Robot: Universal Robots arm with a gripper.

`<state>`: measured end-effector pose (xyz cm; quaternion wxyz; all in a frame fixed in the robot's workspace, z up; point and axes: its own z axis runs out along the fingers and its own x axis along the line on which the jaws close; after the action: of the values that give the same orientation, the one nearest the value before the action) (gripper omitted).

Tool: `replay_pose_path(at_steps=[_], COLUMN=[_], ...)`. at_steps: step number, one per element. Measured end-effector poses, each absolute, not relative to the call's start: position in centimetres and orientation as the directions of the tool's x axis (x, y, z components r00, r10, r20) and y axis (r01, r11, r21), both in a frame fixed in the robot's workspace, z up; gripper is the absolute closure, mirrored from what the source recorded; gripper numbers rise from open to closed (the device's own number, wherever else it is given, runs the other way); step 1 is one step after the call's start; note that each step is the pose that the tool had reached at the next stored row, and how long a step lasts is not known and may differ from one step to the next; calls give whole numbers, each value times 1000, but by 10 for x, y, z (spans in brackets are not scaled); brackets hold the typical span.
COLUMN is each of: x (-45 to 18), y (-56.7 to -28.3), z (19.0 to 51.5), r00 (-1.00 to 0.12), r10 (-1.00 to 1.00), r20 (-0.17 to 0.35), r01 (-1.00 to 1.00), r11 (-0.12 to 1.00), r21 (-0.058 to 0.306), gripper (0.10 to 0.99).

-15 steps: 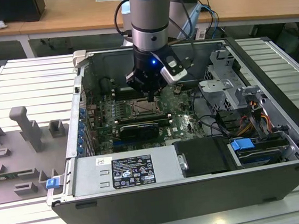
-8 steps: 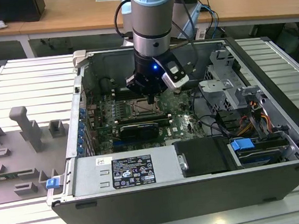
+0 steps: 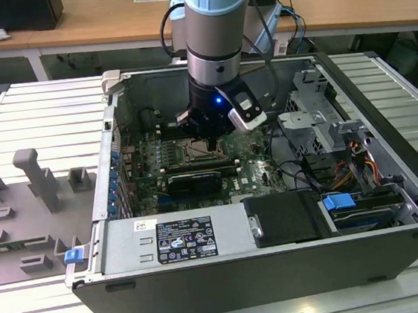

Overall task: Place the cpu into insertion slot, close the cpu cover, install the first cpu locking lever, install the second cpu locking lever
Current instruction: 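Install the second cpu locking lever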

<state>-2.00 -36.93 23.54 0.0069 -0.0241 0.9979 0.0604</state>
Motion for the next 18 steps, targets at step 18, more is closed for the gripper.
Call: replay_pose_path(at_steps=[18], x=[-51], y=[-376], z=[224], r00=[-998], r10=[-59], r20=[-18], r01=[-61], r11=[989], r21=[135], gripper=[980])
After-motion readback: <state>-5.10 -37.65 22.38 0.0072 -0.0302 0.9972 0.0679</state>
